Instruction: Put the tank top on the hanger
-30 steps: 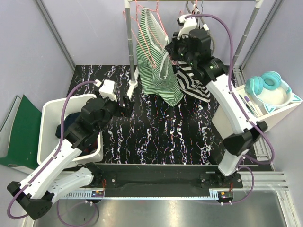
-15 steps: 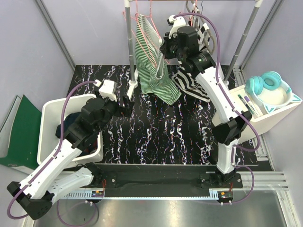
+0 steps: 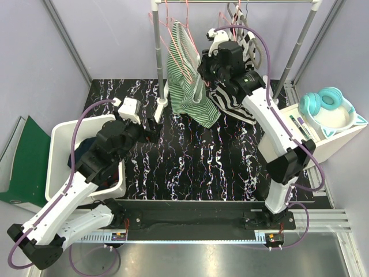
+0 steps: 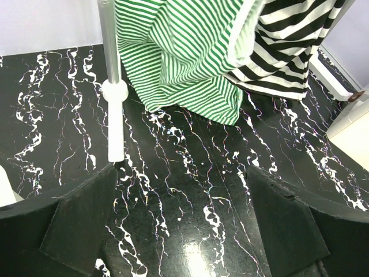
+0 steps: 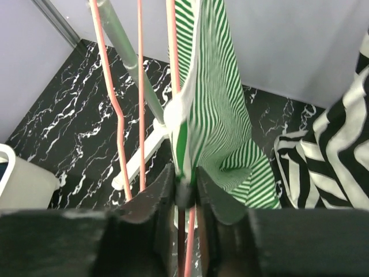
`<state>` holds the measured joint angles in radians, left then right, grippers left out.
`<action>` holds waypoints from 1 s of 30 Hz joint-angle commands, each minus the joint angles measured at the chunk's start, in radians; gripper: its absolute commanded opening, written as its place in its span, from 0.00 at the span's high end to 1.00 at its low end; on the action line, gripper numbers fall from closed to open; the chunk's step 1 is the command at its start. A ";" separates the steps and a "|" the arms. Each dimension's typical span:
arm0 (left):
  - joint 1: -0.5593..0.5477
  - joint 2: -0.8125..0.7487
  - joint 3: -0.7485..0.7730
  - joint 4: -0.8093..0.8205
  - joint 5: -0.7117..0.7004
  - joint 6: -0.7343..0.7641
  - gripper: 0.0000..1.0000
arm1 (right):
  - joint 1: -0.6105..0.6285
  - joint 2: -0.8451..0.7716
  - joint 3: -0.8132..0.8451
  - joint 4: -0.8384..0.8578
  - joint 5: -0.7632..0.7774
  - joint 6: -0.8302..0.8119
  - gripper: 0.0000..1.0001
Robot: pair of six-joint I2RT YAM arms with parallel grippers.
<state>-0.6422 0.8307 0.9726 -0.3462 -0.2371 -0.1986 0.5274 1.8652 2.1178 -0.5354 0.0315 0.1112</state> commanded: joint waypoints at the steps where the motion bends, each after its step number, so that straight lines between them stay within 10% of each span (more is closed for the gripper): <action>1: 0.003 -0.022 0.003 0.046 -0.016 0.005 0.01 | -0.003 -0.132 -0.053 0.058 -0.016 0.002 0.68; 10: 0.003 -0.051 0.006 0.016 -0.082 -0.013 0.01 | -0.003 -0.259 -0.128 0.074 -0.070 -0.031 0.02; 30: 0.036 -0.179 -0.058 -0.122 -0.318 0.039 0.01 | -0.003 -0.946 -1.143 0.255 0.031 0.130 0.00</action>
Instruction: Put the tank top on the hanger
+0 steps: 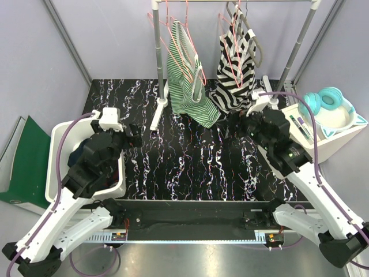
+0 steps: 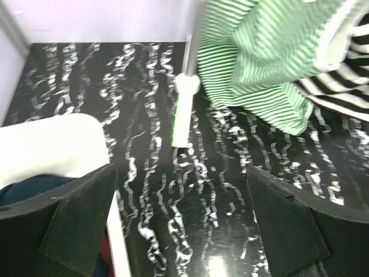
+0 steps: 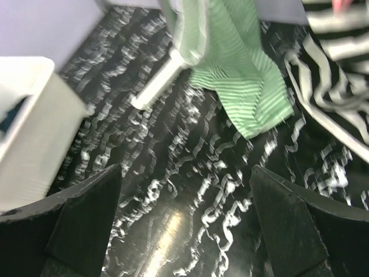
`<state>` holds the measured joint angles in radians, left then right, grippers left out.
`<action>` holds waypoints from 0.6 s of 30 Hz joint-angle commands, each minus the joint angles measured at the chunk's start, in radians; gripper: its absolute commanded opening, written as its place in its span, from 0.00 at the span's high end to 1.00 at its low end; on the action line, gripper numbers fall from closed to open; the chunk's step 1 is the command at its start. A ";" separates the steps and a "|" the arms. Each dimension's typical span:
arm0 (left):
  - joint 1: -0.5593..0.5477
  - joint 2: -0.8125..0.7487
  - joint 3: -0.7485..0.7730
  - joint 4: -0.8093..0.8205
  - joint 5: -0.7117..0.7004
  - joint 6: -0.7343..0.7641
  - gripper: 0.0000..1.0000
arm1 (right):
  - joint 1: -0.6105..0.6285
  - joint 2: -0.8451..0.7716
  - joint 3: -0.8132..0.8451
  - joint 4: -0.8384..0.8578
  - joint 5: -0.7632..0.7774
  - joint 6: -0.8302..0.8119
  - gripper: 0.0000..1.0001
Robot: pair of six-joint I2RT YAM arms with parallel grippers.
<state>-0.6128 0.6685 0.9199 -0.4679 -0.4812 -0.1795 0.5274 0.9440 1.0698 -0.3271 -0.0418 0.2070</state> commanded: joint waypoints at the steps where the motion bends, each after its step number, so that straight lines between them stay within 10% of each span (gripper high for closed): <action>1: 0.008 -0.014 -0.004 -0.003 -0.076 0.014 0.01 | -0.003 -0.022 -0.111 0.042 0.126 0.045 0.00; 18: 0.010 0.046 0.013 -0.020 -0.085 -0.021 0.01 | -0.003 -0.016 -0.189 0.053 0.155 0.086 0.00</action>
<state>-0.6067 0.7029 0.9154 -0.5076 -0.5533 -0.1955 0.5274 0.9501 0.8822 -0.3187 0.0898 0.2855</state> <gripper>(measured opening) 0.988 0.994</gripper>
